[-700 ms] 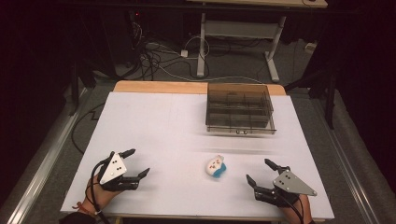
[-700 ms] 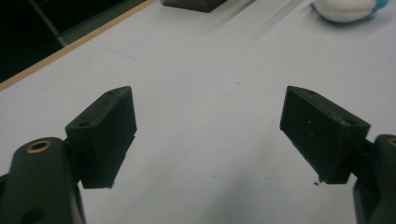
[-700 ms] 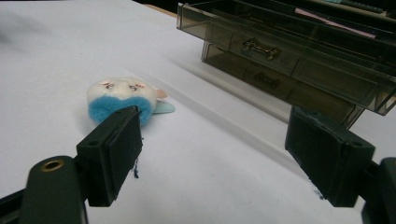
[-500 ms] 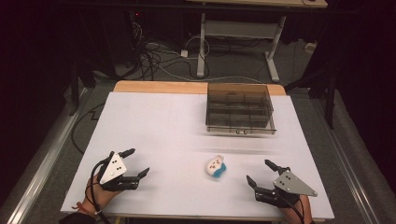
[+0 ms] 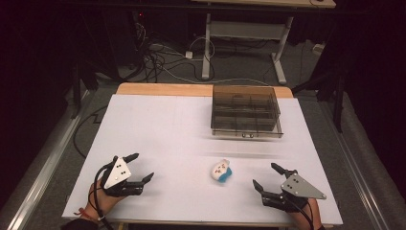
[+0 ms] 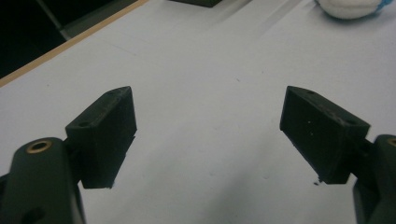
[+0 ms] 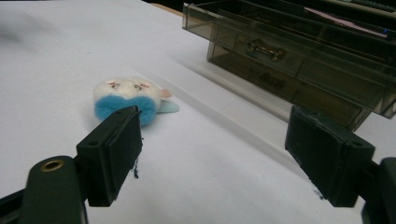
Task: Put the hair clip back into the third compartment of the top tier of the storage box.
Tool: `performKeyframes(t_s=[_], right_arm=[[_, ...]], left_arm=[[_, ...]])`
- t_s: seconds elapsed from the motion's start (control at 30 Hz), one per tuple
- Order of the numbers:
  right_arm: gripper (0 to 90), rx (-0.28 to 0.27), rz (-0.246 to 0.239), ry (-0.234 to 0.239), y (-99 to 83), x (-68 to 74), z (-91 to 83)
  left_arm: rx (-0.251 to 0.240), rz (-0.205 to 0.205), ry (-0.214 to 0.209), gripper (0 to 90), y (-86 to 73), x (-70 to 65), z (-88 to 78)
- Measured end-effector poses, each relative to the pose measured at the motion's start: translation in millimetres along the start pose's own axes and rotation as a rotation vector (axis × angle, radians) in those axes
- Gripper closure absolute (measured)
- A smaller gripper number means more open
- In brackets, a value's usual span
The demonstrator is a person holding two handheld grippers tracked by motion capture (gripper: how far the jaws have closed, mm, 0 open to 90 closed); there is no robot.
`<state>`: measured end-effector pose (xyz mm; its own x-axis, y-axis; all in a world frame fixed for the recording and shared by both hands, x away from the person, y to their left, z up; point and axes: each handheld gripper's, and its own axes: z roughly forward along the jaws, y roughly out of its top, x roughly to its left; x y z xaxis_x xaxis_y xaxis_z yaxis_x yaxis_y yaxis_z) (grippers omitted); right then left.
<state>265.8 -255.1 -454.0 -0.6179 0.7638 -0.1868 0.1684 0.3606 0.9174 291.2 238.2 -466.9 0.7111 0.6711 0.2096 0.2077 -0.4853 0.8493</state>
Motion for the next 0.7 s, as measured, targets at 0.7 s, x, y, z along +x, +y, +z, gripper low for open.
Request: performKeyframes(t_s=[0.7], right_arm=[[16.1, 0.066, -0.070, 0.113, 28.7, 25.4, 38.5]], left_arm=[[0.005, 0.006, 0.001, 17.8, -4.1, -1.2, -5.5]])
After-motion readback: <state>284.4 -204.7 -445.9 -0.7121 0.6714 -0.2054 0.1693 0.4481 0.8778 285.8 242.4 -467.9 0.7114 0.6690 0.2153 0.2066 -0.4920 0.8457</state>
